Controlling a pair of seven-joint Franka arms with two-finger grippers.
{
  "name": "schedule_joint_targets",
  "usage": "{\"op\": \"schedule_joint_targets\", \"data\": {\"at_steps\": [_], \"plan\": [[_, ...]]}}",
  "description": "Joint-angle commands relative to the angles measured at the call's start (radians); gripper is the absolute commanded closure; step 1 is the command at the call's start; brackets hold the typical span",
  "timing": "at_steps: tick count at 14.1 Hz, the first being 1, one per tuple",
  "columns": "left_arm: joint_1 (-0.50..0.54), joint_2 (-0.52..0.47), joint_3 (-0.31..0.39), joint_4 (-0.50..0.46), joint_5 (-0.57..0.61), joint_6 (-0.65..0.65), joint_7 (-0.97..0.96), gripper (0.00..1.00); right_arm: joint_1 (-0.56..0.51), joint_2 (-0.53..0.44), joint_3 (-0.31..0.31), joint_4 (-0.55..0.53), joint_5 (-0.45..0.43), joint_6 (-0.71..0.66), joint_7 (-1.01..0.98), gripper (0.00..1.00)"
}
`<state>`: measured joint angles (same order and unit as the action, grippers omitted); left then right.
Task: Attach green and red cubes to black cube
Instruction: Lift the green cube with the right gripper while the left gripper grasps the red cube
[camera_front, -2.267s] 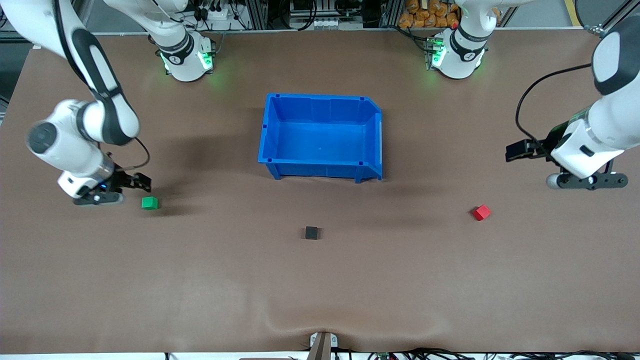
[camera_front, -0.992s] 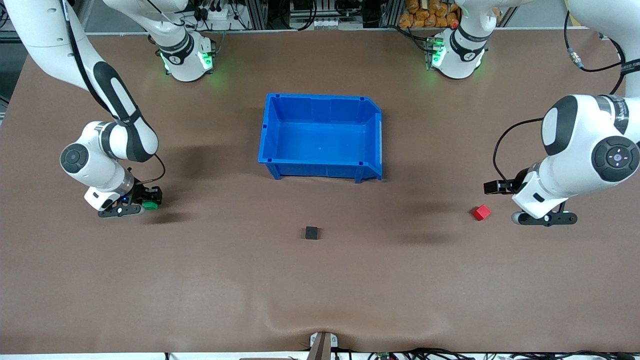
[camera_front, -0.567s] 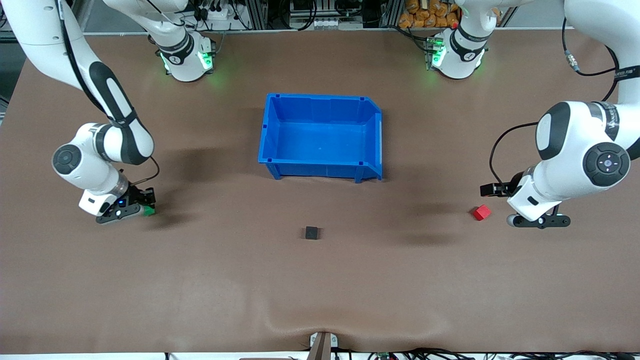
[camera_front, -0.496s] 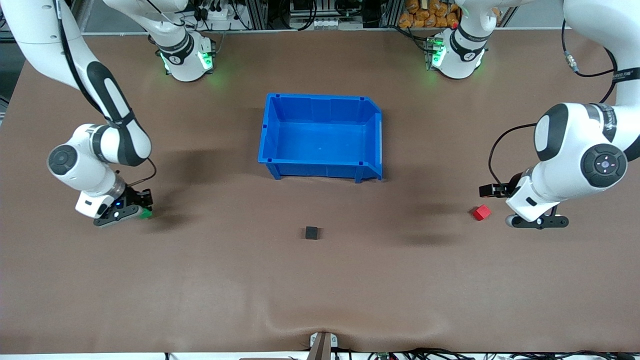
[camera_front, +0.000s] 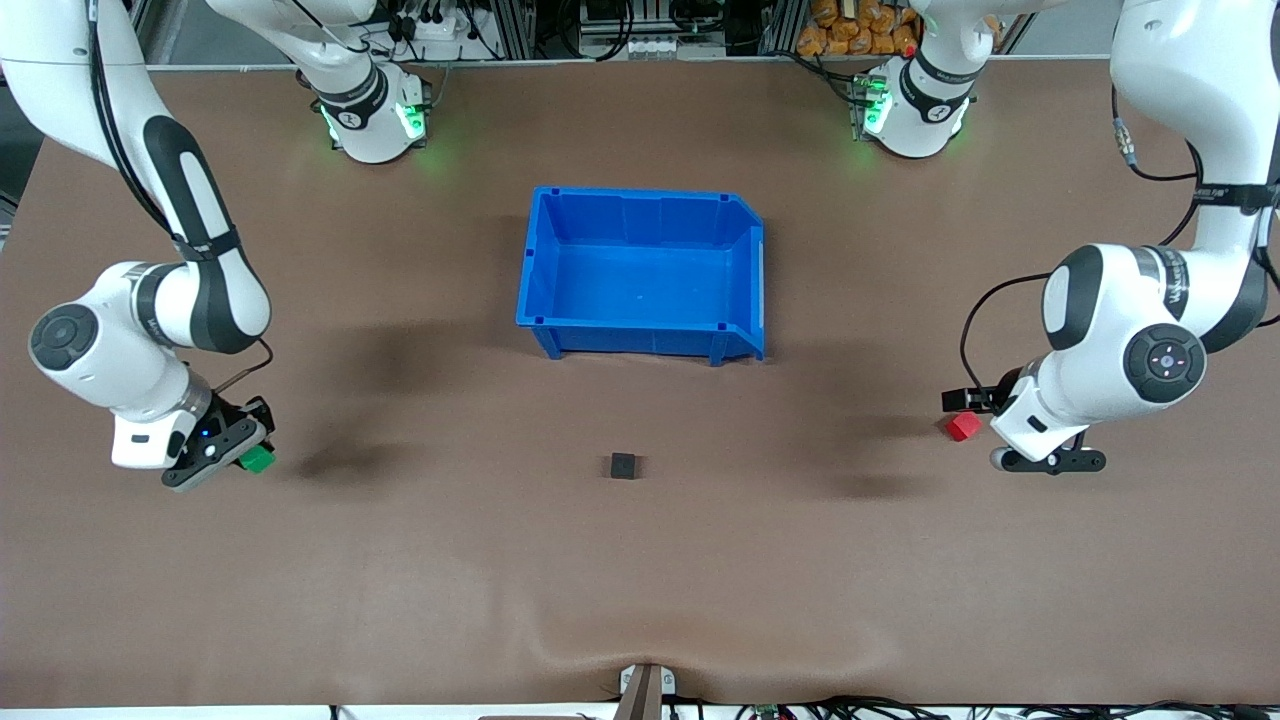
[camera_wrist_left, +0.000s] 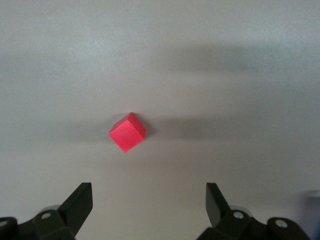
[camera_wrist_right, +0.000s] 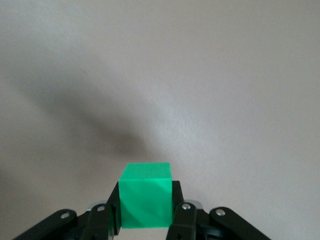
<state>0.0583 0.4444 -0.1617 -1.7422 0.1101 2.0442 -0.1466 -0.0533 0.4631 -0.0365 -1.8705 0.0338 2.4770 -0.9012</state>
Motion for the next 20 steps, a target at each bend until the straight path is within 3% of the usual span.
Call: {"op": "schedule_joint_targets", "data": {"at_steps": [1,5,8,13,18,20], "plan": [[0.009,0.008,-0.007,-0.007,0.022,0.027,-0.018,0.00,0.030,0.058,0.012,0.141,0.001,-0.096,-0.094,1.00],[0.011,0.065,-0.007,0.003,0.020,0.112,-0.021,0.00,0.110,0.095,0.041,0.229,0.006,-0.135,-0.174,1.00],[0.020,0.077,-0.007,0.006,0.019,0.125,-0.021,0.00,0.156,0.141,0.102,0.286,0.008,-0.182,-0.176,1.00],[0.028,0.126,0.004,0.016,0.010,0.148,-0.045,0.00,0.255,0.244,0.144,0.379,0.006,-0.259,-0.177,1.00],[0.054,0.165,0.008,0.020,0.020,0.195,-0.298,0.00,0.371,0.368,0.145,0.535,0.005,-0.251,-0.176,1.00],[0.055,0.172,0.008,0.020,0.020,0.197,-0.405,0.00,0.411,0.428,0.145,0.602,0.050,-0.250,-0.170,1.00]]}}
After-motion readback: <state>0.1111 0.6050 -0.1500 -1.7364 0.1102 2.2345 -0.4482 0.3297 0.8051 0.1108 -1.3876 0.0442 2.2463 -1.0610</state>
